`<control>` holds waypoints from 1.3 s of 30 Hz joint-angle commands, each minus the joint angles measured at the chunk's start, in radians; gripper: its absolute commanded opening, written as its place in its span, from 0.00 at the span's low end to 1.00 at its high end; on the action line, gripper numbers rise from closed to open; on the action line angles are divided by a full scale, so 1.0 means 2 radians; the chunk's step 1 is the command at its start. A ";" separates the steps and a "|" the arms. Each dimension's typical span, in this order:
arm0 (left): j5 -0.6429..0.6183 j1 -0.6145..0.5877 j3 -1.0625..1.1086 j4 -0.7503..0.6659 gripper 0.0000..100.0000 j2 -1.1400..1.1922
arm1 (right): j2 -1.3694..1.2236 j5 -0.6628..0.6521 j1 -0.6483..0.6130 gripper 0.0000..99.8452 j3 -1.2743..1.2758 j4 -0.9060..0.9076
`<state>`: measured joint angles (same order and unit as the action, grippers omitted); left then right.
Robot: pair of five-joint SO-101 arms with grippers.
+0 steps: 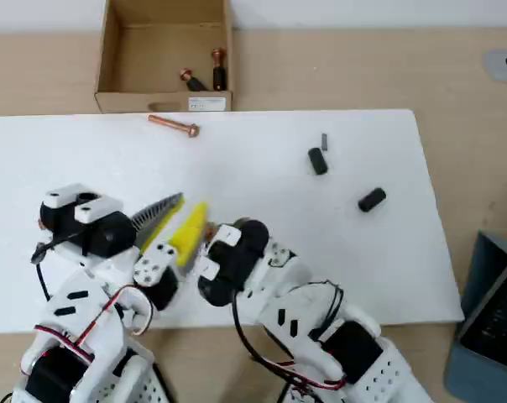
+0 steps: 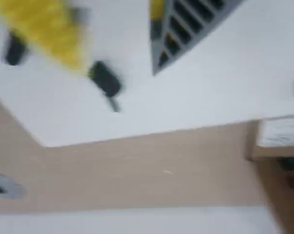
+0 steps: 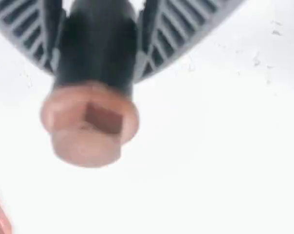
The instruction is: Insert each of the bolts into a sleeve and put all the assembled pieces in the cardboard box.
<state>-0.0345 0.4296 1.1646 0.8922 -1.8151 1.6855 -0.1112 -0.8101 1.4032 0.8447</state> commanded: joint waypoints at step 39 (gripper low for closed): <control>0.039 -0.229 0.265 -0.002 0.00 -0.001 | -0.873 0.044 0.178 0.01 -0.830 -0.030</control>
<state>0.0422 -0.0169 1.6801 0.8907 -1.8105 0.0974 -0.0115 -0.4818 -0.0069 0.8232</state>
